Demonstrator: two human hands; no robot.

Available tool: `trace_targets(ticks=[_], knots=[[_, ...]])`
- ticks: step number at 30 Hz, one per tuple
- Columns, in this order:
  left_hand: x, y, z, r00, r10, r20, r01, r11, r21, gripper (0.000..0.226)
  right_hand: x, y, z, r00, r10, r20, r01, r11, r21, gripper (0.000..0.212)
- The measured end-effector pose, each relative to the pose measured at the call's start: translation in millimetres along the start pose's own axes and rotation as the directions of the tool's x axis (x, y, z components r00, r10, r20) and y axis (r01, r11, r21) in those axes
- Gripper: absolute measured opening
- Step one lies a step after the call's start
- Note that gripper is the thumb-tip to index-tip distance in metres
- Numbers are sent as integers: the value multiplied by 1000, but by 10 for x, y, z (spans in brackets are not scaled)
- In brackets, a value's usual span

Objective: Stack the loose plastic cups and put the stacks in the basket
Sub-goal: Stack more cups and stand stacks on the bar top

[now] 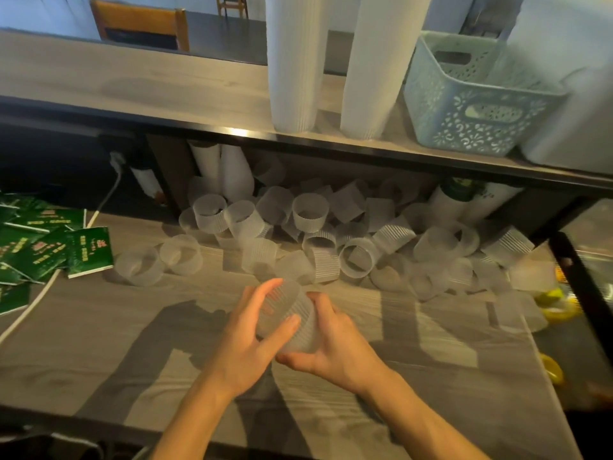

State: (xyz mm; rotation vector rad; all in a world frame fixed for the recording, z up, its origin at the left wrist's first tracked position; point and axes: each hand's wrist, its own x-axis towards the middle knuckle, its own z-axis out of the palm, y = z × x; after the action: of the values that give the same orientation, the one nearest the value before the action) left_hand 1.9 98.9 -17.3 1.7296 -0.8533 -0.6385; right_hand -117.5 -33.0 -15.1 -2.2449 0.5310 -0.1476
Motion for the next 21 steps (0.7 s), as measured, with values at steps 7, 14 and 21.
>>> trace_targets(ticks=[7,14,21], knots=[[-114,-111,197,994,-23,107,14,996,86,77,-61,98,76,999,10,-32,-9,999,49,79],[298,-178,154,956,-207,-206,224,973,62,64,-60,274,77,989,104,-102,-97,993,74,87],[966,-402,331,859,-449,-246,503,830,240,63,-142,581,-30,966,241,-92,-242,970,8,89]])
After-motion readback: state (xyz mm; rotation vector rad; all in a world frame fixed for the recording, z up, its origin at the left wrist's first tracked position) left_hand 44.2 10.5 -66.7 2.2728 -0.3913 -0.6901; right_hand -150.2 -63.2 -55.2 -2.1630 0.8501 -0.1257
